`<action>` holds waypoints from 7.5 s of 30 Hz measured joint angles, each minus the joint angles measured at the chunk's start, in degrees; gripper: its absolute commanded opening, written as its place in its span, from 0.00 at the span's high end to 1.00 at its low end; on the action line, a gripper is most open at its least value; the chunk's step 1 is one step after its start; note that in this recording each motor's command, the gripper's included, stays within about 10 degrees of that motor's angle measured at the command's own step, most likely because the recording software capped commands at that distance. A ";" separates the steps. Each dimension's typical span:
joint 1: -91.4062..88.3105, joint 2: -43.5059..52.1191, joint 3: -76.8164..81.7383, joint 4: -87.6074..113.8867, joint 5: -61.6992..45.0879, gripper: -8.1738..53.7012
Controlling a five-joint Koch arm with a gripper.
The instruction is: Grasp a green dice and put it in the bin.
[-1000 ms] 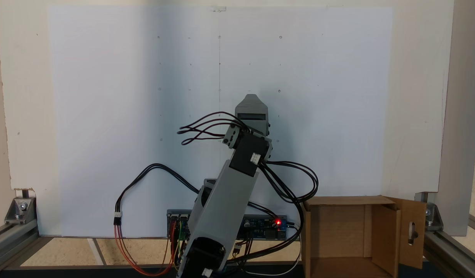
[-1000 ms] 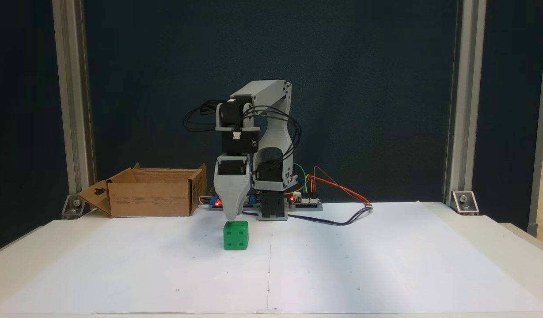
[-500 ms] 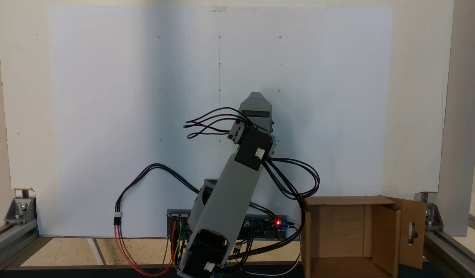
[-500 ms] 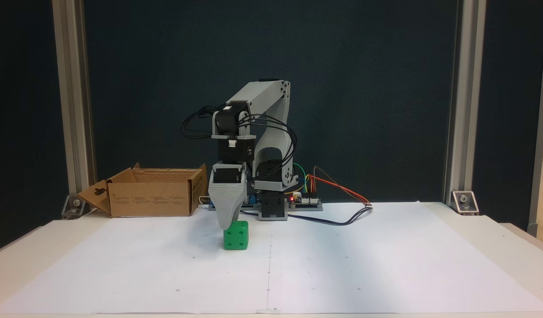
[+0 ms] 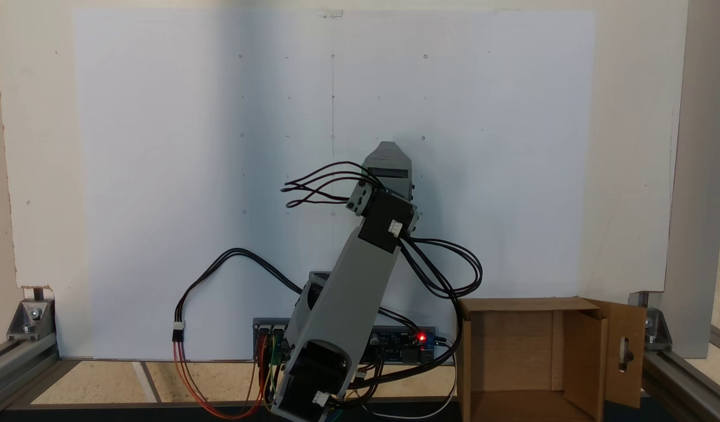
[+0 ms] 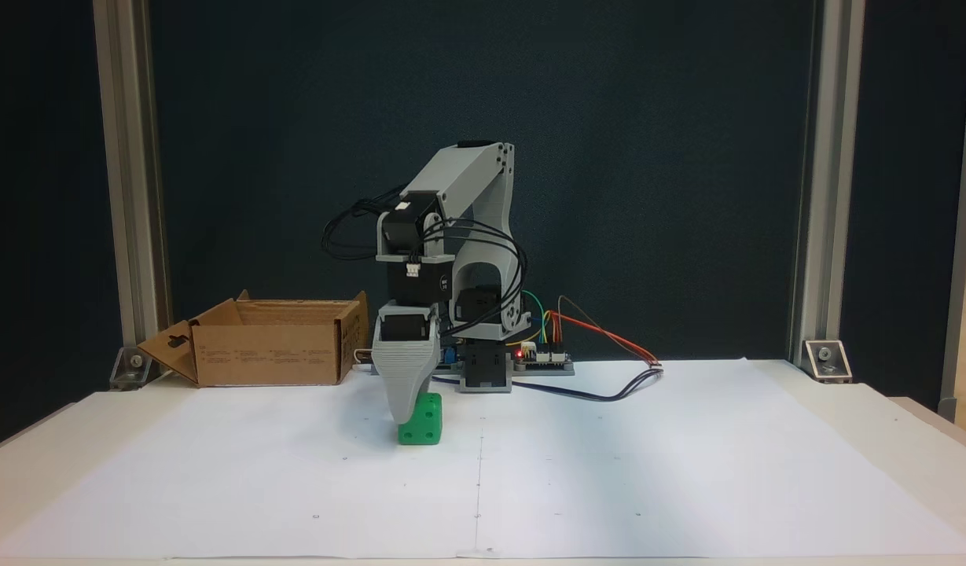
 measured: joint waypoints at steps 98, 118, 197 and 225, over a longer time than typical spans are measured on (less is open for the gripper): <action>73.48 -19.51 -49.75 23.20 -5.10 0.68; 76.55 -19.95 -49.75 21.27 -5.80 0.25; -26.63 34.54 55.28 -121.64 31.73 0.17; -26.63 34.54 56.07 -127.00 18.63 0.13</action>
